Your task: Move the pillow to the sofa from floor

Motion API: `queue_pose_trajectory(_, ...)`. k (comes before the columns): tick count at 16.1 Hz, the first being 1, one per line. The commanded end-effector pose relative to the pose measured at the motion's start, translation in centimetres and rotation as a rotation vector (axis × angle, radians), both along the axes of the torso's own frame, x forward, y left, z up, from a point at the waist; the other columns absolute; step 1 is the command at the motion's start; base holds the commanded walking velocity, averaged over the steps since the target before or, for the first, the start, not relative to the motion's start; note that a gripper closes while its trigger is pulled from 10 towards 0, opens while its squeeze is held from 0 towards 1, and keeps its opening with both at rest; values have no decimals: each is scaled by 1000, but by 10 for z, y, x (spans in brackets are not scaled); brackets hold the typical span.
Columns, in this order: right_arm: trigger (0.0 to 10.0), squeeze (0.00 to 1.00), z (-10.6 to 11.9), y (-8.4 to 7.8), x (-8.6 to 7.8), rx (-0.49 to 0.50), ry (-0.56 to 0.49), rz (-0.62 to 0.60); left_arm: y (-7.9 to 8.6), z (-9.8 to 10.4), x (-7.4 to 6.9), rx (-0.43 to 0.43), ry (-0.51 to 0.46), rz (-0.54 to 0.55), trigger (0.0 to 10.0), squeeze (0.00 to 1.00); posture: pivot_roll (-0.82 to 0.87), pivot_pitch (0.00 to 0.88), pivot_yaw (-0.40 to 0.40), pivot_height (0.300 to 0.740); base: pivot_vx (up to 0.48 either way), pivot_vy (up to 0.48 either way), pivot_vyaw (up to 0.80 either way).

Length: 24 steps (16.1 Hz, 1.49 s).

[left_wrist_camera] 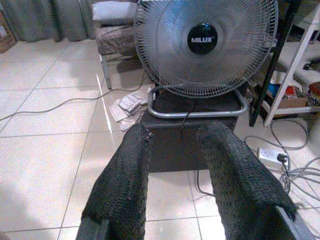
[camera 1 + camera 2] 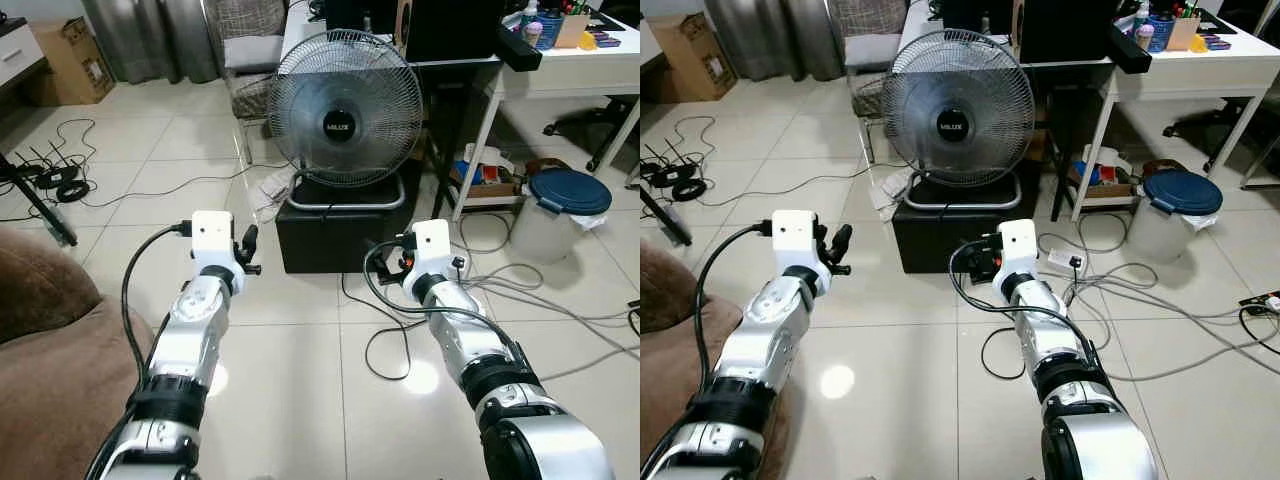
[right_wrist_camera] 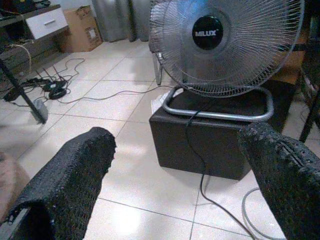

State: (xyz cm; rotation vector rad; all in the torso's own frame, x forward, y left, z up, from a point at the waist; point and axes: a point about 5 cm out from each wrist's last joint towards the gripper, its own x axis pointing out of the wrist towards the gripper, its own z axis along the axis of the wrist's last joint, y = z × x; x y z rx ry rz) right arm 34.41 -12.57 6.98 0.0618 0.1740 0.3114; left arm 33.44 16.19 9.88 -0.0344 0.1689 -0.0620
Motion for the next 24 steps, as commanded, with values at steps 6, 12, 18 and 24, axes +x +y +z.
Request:
queue_pose_trajectory(6,10000,0,3,3,3,-2,-2,-3,-2,2,5,0,-1,-17,10000,0,-109,0,88,740,0,0,86)
queue_pose_trajectory(12,10000,0,0,4,1,-14,8,17,-2,0,1,4,2,-14,10000,0,-100,0,74,740,0,0,755)
queue_pose_trajectory(18,10000,0,0,4,0,-13,4,16,-2,0,0,15,1,-27,10000,0,-98,0,81,740,0,0,734)
queue_pose_trajectory(24,10000,0,-5,-5,-4,-29,17,4,-4,-6,-5,15,24,-37,10000,0,-110,0,86,740,0,0,709)
